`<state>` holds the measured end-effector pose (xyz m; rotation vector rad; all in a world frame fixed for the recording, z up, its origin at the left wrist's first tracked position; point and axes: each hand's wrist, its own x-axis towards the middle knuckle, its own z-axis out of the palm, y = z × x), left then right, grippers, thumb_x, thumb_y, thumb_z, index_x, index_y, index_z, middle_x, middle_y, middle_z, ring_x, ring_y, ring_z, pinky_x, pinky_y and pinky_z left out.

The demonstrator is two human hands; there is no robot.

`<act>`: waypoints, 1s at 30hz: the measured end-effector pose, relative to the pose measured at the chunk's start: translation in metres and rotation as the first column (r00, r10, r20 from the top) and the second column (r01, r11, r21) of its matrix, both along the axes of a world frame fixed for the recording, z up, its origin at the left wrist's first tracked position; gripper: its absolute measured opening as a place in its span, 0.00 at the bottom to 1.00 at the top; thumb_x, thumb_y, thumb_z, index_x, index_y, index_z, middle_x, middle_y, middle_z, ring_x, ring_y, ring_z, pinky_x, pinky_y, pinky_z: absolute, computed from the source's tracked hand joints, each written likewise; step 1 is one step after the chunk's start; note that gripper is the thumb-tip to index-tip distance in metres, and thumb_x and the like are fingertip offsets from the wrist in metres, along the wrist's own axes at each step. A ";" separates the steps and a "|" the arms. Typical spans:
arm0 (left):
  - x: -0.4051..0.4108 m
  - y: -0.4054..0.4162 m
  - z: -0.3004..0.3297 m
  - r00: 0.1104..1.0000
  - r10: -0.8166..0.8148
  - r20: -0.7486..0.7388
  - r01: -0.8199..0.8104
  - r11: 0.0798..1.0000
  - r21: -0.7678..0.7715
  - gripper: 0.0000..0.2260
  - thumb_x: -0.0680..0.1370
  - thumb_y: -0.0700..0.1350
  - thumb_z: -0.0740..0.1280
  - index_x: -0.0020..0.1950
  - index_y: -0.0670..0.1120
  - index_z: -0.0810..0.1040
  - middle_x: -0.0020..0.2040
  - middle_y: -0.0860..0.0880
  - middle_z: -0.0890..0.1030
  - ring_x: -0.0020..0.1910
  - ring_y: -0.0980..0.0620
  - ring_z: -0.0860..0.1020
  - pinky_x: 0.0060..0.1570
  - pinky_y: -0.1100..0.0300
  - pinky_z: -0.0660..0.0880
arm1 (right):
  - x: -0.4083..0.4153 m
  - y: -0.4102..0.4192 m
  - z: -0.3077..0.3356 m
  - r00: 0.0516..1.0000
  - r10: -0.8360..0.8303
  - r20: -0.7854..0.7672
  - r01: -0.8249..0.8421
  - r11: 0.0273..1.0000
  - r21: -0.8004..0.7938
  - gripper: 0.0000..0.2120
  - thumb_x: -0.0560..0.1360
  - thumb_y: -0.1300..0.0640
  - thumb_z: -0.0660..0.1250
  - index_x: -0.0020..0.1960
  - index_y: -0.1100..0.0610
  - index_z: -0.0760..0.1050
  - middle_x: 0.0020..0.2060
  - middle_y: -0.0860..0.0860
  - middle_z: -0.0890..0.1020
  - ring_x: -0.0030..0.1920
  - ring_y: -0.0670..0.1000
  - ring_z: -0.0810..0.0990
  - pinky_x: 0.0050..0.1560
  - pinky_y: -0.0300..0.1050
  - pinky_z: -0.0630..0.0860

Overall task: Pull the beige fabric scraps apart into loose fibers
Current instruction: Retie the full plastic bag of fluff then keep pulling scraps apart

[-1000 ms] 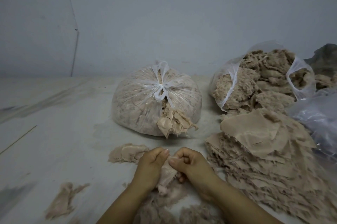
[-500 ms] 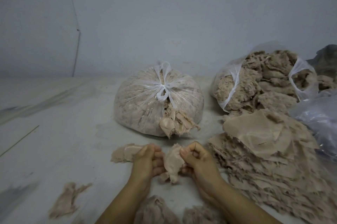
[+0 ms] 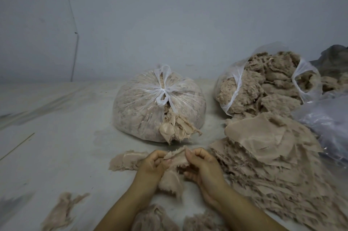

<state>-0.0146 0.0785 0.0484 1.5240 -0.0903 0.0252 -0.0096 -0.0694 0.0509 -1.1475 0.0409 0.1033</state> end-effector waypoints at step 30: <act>0.007 0.008 0.004 0.985 -0.074 -0.156 0.018 0.942 -0.336 0.11 0.68 0.41 0.67 0.48 0.38 0.77 0.32 0.47 0.78 0.29 0.55 0.76 0.29 0.64 0.76 | 0.006 -0.013 0.006 0.998 0.041 -0.044 -0.038 0.997 0.068 0.08 0.75 0.68 0.64 0.40 0.59 0.69 0.30 0.57 0.73 0.20 0.45 0.66 0.18 0.34 0.62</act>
